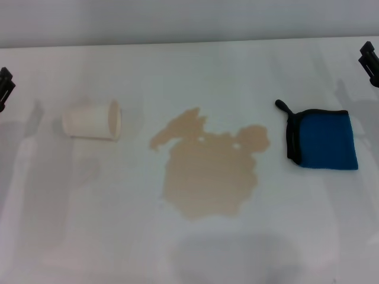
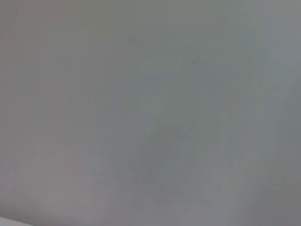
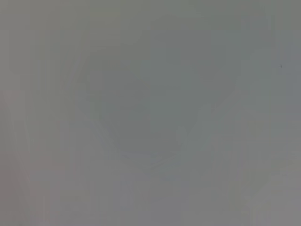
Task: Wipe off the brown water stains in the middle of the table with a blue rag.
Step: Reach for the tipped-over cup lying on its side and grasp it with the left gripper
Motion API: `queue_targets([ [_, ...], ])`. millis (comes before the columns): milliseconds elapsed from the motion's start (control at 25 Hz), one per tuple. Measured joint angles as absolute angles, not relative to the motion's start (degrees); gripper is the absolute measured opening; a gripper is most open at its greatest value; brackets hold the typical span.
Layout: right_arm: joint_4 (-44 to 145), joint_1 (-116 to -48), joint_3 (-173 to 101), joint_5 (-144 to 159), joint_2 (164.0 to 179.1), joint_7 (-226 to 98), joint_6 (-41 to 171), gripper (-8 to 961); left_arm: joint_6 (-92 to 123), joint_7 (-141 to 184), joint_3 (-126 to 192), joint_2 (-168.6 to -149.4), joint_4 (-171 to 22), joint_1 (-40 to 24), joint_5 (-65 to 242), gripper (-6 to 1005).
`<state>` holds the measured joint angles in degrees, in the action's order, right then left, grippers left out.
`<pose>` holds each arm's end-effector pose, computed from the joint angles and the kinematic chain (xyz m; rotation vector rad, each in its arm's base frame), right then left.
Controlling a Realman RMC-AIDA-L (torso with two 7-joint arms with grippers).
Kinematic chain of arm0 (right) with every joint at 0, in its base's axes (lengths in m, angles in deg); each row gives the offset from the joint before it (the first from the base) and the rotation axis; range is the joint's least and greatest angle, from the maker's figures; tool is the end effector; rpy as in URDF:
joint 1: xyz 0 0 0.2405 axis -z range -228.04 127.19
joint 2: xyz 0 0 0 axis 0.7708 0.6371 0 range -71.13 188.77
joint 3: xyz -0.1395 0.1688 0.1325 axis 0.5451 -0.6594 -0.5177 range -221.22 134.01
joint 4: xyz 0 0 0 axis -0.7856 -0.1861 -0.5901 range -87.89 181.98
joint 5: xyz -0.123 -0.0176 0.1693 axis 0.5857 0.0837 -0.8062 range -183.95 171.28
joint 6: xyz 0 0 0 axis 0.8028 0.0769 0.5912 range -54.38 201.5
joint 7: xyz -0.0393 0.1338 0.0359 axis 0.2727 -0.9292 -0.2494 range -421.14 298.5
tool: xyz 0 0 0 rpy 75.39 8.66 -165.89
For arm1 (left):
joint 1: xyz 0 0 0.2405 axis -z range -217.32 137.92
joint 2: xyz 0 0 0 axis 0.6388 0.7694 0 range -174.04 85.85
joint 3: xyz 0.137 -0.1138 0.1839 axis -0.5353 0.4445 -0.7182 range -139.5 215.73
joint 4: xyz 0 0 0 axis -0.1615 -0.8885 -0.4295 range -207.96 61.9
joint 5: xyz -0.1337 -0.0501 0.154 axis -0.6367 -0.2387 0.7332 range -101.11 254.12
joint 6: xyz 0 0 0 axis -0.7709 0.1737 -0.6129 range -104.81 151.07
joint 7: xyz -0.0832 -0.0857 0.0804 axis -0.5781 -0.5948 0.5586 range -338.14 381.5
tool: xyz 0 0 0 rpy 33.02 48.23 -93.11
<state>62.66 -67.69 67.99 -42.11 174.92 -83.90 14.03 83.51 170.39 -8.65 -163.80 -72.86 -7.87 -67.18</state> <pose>0.3759 0.3134 0.0233 -1.3685 0.8365 0.7825 -0.3376 0.3550 -0.0133 -1.5716 -0.8711 -0.8046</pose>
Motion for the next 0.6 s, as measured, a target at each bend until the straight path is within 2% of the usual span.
queue_targets([
  [600, 62.0, -67.6, 67.9, -42.1, 174.75, -84.9, 13.8, 864, 84.5, 169.8, -8.7, -163.82, -72.8, -8.0, -67.6, 866],
])
